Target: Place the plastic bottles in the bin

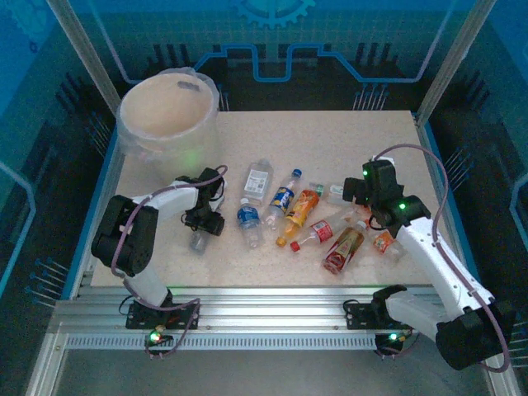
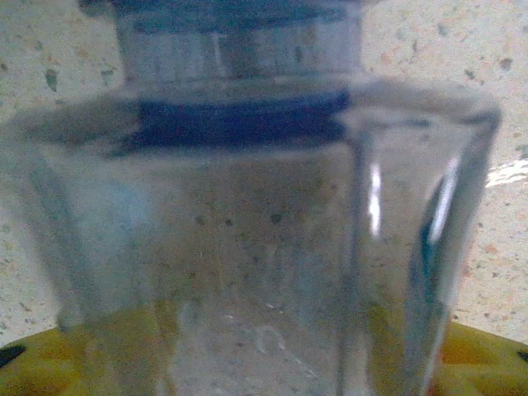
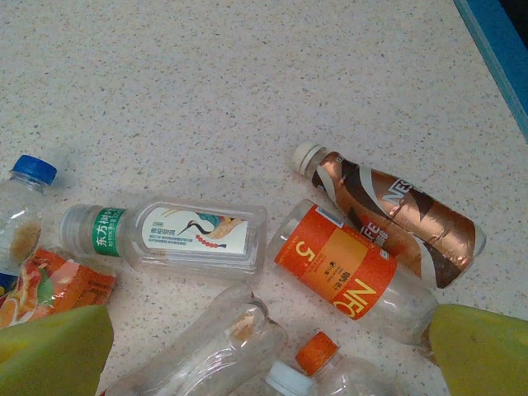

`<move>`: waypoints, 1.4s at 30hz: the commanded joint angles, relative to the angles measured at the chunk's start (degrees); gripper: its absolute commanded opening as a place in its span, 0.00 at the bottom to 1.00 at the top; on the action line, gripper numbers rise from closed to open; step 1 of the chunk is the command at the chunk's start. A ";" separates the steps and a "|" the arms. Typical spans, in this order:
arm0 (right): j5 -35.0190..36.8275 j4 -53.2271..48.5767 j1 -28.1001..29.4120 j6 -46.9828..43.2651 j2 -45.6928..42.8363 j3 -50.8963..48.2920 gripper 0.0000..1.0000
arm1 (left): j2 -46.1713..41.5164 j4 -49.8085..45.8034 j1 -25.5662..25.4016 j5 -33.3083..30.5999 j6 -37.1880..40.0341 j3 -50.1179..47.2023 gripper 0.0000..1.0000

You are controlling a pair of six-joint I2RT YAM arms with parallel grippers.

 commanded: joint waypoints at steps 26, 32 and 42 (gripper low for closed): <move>1.68 -0.75 -0.46 -0.95 -6.25 1.23 1.00 | -19.76 0.48 -10.00 4.14 -3.12 5.66 0.38; 2.51 -1.42 -0.56 -1.45 -8.87 1.21 1.00 | -22.16 3.65 -13.45 5.47 -3.56 8.23 0.38; 2.42 -0.71 -0.70 -0.78 -10.98 0.62 1.00 | -22.92 12.31 -14.68 12.28 -3.25 11.10 0.38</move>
